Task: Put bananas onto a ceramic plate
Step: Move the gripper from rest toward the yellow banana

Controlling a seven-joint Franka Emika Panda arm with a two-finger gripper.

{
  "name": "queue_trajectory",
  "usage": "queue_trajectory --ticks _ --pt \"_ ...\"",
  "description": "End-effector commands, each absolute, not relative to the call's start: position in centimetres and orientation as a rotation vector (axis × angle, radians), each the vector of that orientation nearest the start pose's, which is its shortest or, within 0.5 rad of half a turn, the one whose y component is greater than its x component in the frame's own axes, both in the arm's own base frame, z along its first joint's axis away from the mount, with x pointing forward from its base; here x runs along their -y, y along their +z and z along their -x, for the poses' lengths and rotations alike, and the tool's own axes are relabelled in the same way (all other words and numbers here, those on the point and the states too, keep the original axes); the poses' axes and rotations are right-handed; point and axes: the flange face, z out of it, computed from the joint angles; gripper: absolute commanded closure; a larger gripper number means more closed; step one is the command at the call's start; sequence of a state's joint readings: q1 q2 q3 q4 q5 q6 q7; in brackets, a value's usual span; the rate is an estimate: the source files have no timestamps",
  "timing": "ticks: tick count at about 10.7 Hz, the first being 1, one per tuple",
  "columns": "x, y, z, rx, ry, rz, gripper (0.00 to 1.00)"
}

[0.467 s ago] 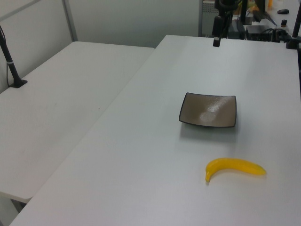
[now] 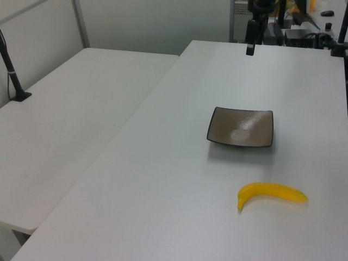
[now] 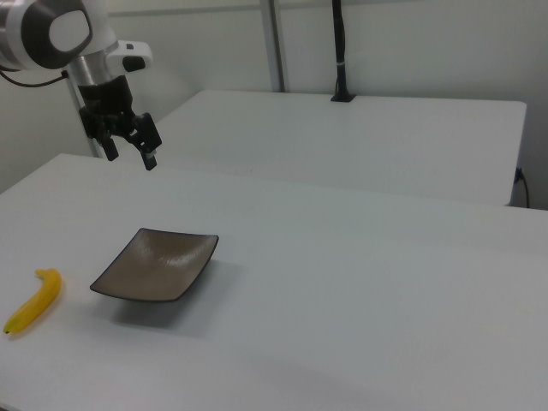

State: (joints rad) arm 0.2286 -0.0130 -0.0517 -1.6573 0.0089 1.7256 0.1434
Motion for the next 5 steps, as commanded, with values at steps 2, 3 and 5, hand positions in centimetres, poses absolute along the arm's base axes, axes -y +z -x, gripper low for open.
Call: queue_trajectory --ticks 2,3,5 --pt "-10.5 60.6 -55.1 0.090 -0.087 3.109 0.00" --pt "-11.3 60.4 -55.0 0.111 -0.084 3.107 0.00" --pt "-12.5 60.0 -54.9 0.137 -0.069 3.108 0.00"
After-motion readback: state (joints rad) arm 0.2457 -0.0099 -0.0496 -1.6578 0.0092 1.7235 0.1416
